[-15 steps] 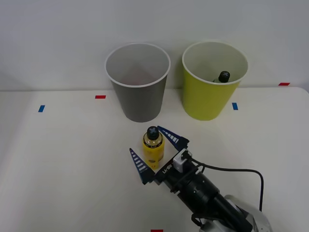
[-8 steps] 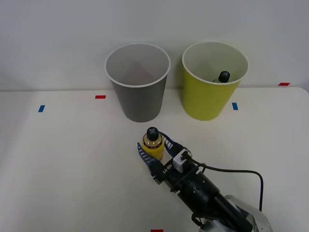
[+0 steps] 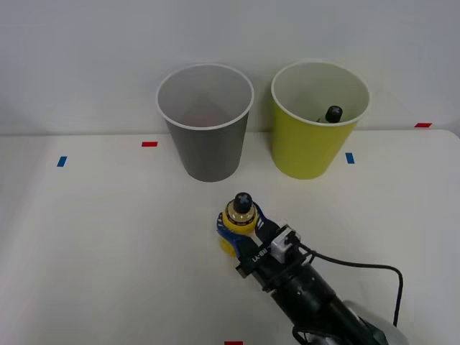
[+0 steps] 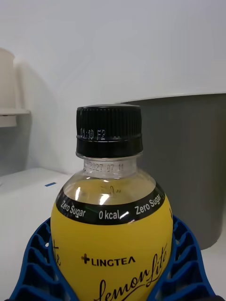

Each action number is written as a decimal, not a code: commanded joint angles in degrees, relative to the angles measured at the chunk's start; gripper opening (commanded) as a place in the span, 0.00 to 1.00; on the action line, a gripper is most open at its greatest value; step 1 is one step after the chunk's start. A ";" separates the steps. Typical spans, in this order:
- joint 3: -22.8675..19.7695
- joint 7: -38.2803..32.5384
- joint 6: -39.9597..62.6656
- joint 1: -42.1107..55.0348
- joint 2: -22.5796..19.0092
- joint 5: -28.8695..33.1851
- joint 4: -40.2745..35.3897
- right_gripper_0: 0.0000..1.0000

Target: Put cans in the gray bin, plastic bottles in the light green bin

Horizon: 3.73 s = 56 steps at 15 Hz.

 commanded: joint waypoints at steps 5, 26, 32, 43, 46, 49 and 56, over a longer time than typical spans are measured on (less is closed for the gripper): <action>-11.42 -0.33 12.24 19.55 -7.38 -1.70 -28.21 0.00; -34.98 -11.76 28.67 7.42 3.43 -22.27 -43.15 0.00; -43.06 -11.76 42.91 -7.69 7.03 -22.71 -33.66 0.00; -51.24 -8.42 51.44 -19.30 8.44 -19.10 -20.91 0.00; -51.15 -7.89 51.00 -22.37 8.35 -18.49 -16.08 0.00; -51.24 -7.19 50.03 -23.78 9.14 -17.78 -13.71 0.00; -49.04 -4.90 49.94 -25.80 11.25 -15.24 -8.43 0.00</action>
